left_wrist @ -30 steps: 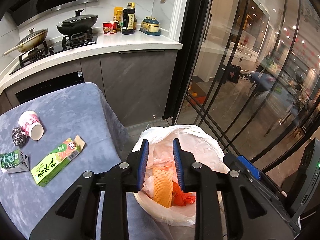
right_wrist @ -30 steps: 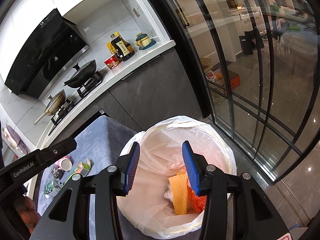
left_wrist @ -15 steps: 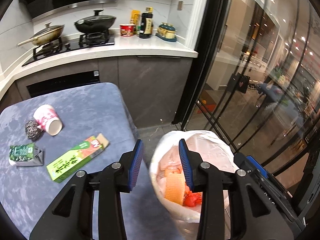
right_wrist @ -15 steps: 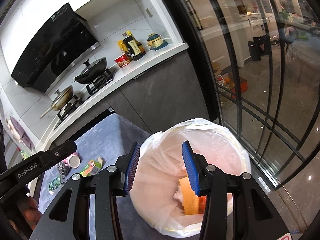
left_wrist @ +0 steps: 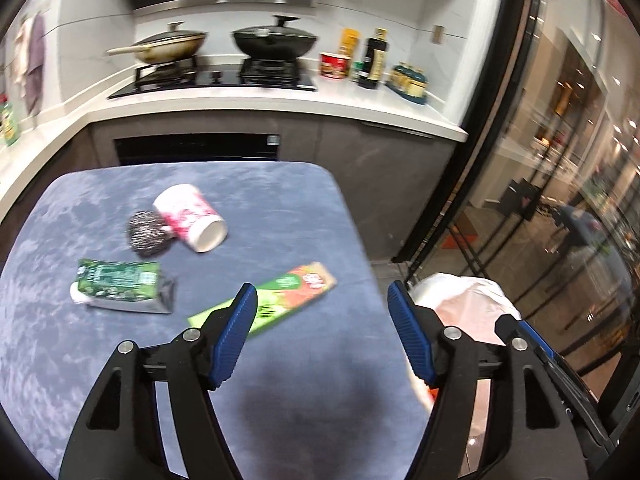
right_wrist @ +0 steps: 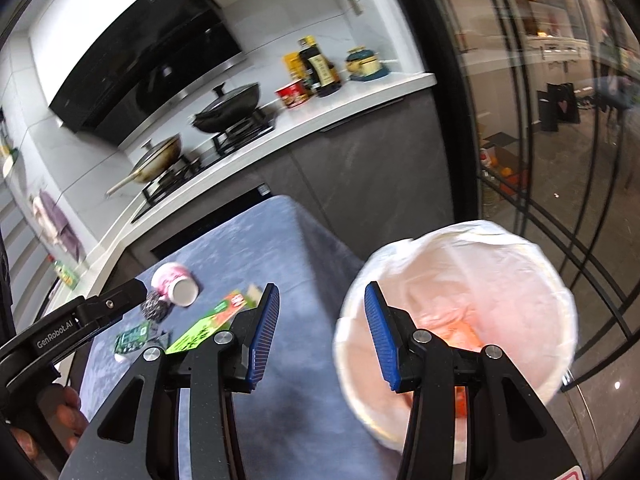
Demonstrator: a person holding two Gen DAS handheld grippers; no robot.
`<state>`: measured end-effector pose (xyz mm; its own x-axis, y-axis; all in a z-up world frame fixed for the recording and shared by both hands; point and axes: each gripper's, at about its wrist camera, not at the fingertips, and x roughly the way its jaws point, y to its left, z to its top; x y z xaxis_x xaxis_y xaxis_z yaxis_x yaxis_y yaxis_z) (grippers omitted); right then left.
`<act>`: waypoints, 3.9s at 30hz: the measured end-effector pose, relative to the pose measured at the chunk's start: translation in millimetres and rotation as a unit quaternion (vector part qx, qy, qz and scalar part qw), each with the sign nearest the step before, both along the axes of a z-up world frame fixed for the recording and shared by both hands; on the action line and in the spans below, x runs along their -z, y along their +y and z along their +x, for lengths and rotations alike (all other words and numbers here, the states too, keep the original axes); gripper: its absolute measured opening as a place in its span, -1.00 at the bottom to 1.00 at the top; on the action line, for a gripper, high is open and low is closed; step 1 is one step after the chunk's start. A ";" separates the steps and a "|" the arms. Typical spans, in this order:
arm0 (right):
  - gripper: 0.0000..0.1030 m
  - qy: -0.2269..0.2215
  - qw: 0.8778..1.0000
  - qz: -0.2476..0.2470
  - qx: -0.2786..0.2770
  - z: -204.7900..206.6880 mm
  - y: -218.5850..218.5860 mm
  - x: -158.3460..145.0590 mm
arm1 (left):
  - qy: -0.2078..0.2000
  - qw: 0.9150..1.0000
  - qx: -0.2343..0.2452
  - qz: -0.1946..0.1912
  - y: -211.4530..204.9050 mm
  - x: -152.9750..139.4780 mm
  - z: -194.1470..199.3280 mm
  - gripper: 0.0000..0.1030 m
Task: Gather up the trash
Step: 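Move both tools back over the remaining trash on the table, then grasp the steel wool ball with the left tool while the right grasps the paper cup, then carry steel wool and paper cup over the bin and open both tools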
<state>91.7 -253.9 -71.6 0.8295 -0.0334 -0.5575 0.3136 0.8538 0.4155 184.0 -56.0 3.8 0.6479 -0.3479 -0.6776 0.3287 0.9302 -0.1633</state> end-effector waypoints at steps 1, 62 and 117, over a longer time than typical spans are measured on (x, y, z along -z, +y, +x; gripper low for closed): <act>-0.13 0.001 1.000 -0.001 -0.005 2.9 4.6 0.2 | 0.001 1.000 -0.005 0.000 6.8 1.6 2.4 0.25; 0.19 0.107 0.958 -0.015 -0.267 295.5 191.7 65.0 | 0.116 0.990 -0.078 -0.013 158.9 95.4 207.1 -0.04; 0.11 -0.093 0.995 -0.027 -0.028 -12.8 -25.5 -107.4 | -0.050 0.990 0.127 -0.026 -35.1 -73.6 -17.7 -0.13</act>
<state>78.9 -279.4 35.8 0.9192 -0.0105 -0.3936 0.1880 0.8900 0.4153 166.3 -91.1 77.4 0.5981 -0.5407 -0.5915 0.5680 0.8067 -0.1632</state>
